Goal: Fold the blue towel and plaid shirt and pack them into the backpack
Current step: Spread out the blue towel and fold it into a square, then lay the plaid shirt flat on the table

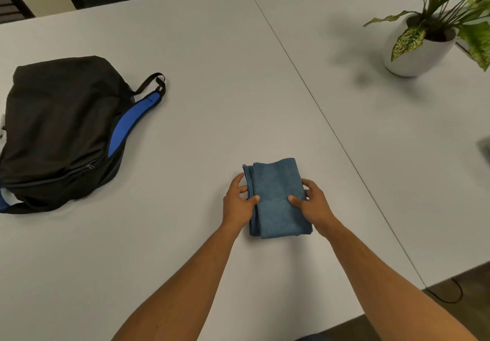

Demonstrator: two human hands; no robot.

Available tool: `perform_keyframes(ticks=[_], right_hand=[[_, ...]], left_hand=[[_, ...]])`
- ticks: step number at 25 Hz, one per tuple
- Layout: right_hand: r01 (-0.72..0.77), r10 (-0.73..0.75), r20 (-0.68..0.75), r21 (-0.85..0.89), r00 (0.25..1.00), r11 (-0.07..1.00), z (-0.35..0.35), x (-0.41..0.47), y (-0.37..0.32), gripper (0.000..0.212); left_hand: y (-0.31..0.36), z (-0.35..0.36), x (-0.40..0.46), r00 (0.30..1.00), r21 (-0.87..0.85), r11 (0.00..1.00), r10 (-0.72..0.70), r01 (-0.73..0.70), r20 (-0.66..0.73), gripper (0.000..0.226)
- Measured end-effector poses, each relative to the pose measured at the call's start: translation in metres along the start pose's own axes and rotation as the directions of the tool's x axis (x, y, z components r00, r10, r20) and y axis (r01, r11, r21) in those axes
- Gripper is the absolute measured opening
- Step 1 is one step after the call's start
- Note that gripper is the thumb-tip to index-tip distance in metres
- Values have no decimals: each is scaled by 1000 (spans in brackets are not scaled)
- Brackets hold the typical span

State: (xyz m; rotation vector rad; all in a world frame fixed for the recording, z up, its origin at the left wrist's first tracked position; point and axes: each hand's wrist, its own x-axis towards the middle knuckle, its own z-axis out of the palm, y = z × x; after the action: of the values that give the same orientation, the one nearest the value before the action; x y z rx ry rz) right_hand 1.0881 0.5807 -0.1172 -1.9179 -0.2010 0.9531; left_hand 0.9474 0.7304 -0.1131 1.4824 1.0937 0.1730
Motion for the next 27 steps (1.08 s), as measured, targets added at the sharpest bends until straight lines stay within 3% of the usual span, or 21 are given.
perform_keyframes(ticks=[4,12,18,27], right_hand=[[19,-20,-22,-70,1000,997,-5,25,-9,57],[119,-202,-127,-474,971,873,14,34,4,58],[200,-413,-315,-535,854,821,36,6,1,34],[475,-548,11,-514,836,714,132,-56,-29,31]], left_hand=[[5,15,28,999,13,999,-29,29,-36,72],[-6,15,38,997,116,992,-35,43,-69,55],[-18,-15,13,991,142,990,11,8,-135,28],[-58,-102,-64,954,58,998,-14,33,-298,19]])
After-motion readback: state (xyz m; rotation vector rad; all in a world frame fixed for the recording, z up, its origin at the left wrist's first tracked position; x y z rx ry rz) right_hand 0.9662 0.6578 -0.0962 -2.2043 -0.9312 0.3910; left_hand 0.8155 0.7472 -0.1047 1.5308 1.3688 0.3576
